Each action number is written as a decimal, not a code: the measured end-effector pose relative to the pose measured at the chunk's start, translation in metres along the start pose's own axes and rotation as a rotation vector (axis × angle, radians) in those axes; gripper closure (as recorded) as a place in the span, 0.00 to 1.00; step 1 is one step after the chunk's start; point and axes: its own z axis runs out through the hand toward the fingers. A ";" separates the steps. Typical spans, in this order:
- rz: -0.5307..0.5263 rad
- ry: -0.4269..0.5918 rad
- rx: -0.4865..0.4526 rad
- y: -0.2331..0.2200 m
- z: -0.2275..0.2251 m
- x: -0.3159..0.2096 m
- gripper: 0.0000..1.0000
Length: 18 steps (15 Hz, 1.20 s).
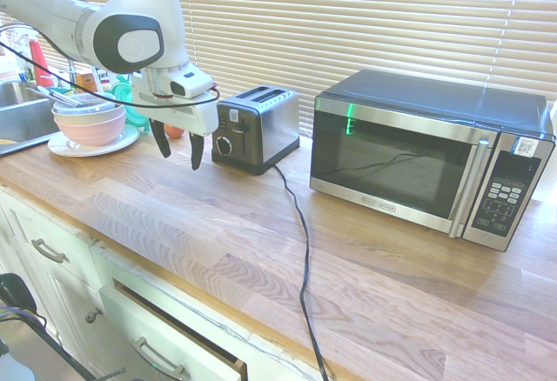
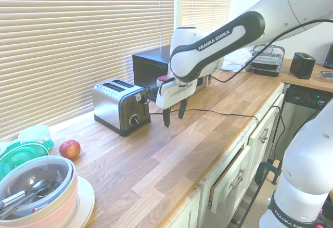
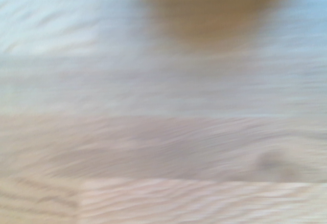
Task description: Press the toaster
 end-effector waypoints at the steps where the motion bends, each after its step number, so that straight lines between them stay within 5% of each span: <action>1: 0.013 0.014 0.003 0.005 -0.007 0.010 0.00; 8: -0.061 0.048 -0.008 -0.056 -0.086 0.037 0.00; 18: -0.070 0.022 -0.029 -0.100 -0.106 0.076 0.00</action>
